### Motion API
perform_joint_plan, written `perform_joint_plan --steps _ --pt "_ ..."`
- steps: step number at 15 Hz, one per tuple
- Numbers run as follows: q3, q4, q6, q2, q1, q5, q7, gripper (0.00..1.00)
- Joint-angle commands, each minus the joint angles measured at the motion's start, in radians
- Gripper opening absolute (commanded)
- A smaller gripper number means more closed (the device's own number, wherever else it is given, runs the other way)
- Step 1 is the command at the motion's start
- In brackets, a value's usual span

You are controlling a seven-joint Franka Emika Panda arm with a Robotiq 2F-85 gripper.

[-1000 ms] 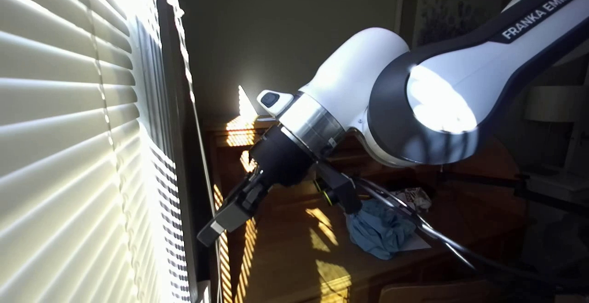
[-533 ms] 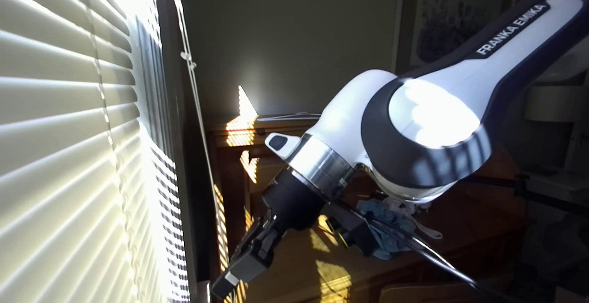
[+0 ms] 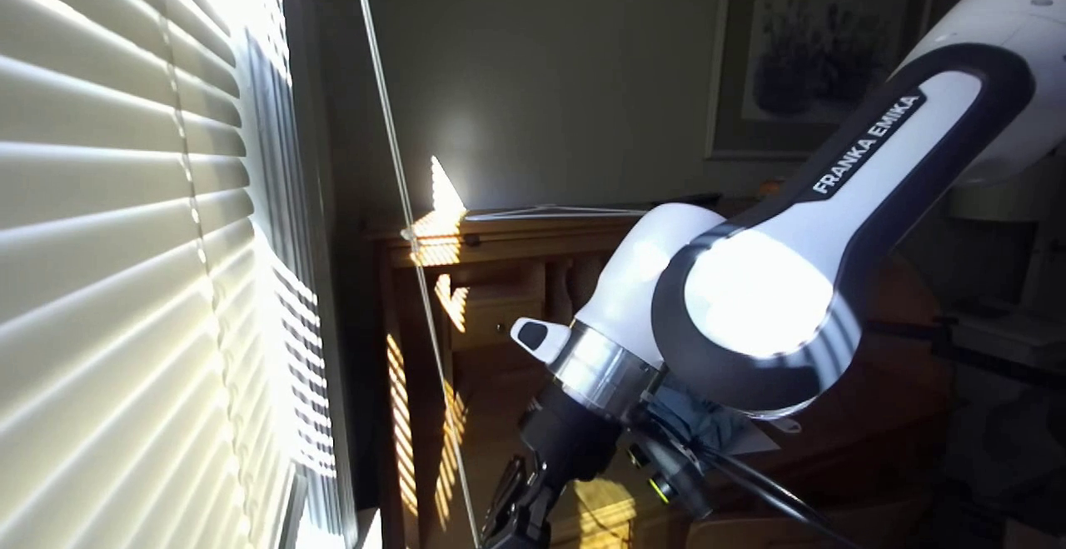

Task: Pull the white cord on the right side of the window downwards

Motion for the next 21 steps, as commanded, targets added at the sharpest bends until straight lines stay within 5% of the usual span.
perform_joint_plan --steps 1,9,14,15,21 --pt "-0.041 -0.095 -0.031 0.053 0.009 -0.046 0.003 0.01" --pt "-0.086 -0.132 -0.098 0.110 0.042 -0.087 0.019 0.01" --pt "-0.073 -0.111 -0.124 0.138 0.012 -0.238 0.094 0.01" --pt "-0.073 -0.102 -0.124 0.138 0.007 -0.273 0.114 0.28" --pt "-0.051 -0.078 -0.125 0.160 -0.032 -0.372 0.170 0.63"
